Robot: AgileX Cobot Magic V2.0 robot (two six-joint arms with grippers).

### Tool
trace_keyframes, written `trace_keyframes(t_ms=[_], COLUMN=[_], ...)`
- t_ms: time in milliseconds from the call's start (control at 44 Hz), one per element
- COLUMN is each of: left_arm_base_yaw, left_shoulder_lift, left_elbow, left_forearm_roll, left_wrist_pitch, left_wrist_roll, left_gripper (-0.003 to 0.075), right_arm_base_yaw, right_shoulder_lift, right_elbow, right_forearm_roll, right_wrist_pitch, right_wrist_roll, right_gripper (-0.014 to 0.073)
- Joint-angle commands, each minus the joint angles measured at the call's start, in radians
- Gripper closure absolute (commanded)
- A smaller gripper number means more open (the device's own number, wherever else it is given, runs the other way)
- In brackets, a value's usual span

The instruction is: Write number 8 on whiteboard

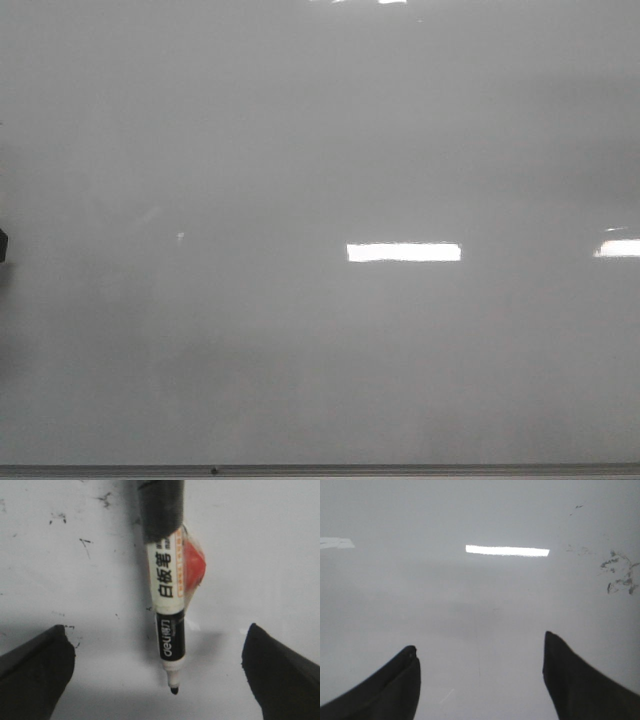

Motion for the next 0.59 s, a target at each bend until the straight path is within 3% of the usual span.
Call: trace_keyframes(t_ms=[0, 386, 568], left_arm_base_yaw=[-0.023, -0.033, -0.033], left_shoulder_lift=[0.006, 0.076, 0.076], left_elbow=[-0.027, -0.027, -0.027], left_forearm_roll=[0.002, -0.026, -0.030], left_wrist_pitch=[-0.129, -0.209, -0.211], left_wrist_roll=[-0.010, -0.011, -0.011], left_gripper=[0.0136, 0.0374, 0.0542], right_arm_base_yaw=[-0.004, -0.004, -0.004], right_shoulder_lift=[0.014, 0.014, 0.014], right_elbow=[-0.038, -0.038, -0.038], right_forearm_roll=[0.008, 0.008, 0.008], right_wrist_pitch=[-0.071, -0.069, -0.064], right_wrist_roll=[0.000, 0.000, 0.000], right_gripper=[0.0053, 0.0053, 0.0053])
